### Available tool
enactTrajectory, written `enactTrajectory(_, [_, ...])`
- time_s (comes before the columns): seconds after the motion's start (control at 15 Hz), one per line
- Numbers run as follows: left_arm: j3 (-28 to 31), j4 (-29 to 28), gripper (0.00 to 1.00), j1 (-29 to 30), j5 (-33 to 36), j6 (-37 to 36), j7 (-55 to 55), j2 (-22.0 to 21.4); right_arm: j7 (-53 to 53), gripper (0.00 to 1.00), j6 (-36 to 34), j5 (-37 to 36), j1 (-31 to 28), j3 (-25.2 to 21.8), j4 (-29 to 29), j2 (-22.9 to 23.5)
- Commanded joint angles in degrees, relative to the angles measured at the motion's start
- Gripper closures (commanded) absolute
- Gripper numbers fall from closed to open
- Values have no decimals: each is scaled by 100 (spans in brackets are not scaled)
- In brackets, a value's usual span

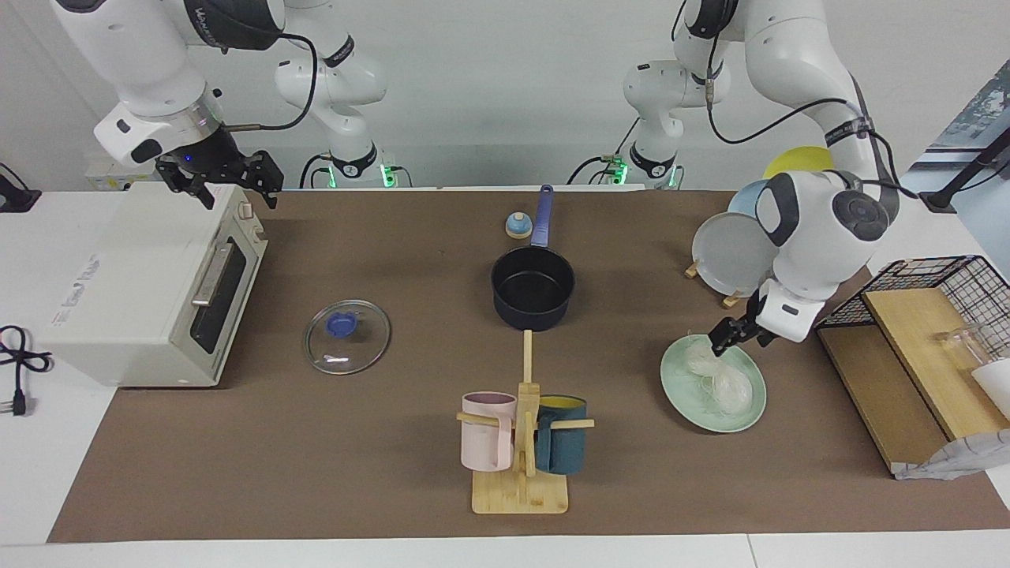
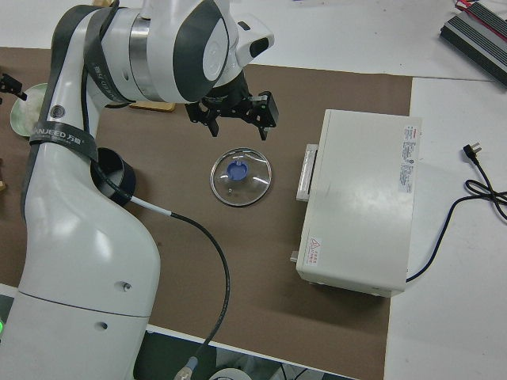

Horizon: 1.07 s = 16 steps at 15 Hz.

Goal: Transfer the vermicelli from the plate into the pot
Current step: 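Reach the left gripper into the green plate and grasp the vermicelli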

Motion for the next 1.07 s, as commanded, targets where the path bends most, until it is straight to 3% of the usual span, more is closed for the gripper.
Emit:
enactTrajectory(0.0, [-16,247,0,14,-6,173,-80,277,59,0,119,93,-100,57,-196,-154])
enactTrajectory(0.27, [10,194,0,32,125,560,-89,497,59,0,119,84,-100,57,-196,-154])
enactTrajectory(0.6, [10,185,0,-12,371,508,-89,568,59,0,119,93,-100,66,-196,-154])
enactTrajectory(0.67, [10,176,10,-12,371,499,-80,568,59,0,119,93,-100,57,-196,-154])
enactTrajectory(0.8, [10,141,39,-21,406,490,-80,568,59,0,119,93,-100,66,-196,-154])
enactTrajectory(0.87, [10,124,64,-12,407,490,-80,568,59,0,119,93,-92,57,-196,-154])
enactTrajectory(1.0, [1,132,100,-21,407,455,-80,559,59,0,119,84,-100,57,-196,-154])
